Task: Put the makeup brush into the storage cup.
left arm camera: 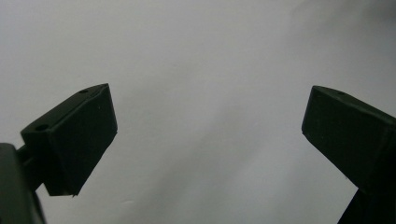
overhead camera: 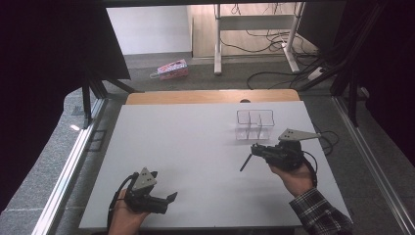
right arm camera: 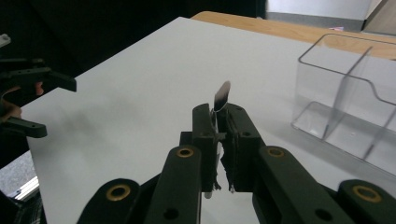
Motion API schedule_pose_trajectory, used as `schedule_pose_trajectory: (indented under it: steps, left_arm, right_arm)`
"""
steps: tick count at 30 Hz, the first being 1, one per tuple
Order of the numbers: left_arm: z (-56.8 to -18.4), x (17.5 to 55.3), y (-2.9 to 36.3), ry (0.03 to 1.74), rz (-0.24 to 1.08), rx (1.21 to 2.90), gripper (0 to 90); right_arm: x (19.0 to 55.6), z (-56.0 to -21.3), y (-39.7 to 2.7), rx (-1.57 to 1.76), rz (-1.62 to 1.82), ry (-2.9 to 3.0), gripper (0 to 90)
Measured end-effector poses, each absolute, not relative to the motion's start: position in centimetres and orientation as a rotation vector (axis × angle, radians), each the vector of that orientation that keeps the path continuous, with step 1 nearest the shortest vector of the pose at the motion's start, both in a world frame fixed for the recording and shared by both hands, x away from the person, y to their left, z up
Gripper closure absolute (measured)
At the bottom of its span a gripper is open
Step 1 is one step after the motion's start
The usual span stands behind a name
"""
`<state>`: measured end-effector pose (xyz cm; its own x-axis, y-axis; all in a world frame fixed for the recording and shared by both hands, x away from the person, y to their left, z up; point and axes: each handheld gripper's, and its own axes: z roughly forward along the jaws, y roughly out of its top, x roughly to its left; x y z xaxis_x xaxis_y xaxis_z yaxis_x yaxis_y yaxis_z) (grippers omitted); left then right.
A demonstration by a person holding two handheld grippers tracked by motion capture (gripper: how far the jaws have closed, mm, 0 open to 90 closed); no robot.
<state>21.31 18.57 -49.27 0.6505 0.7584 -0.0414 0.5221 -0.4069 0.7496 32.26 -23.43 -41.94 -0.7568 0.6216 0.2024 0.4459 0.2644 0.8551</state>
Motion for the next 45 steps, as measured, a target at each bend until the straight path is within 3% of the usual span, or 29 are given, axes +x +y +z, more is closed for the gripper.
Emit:
schedule_pose_trajectory:
  steps: [23, 45]
  left_arm:
    - [-49.4, 20.6, 21.3, 1.076, 0.404, 2.05, 4.3]
    - [-49.7, 20.8, 20.7, 1.07, 0.405, 2.105, 3.5]
  right_arm:
    - [34.6, -40.2, -25.4, 1.06, 1.501, 2.262, 82.8]
    - [37.0, -38.4, -25.4, 1.055, 1.483, 2.235, 82.7]
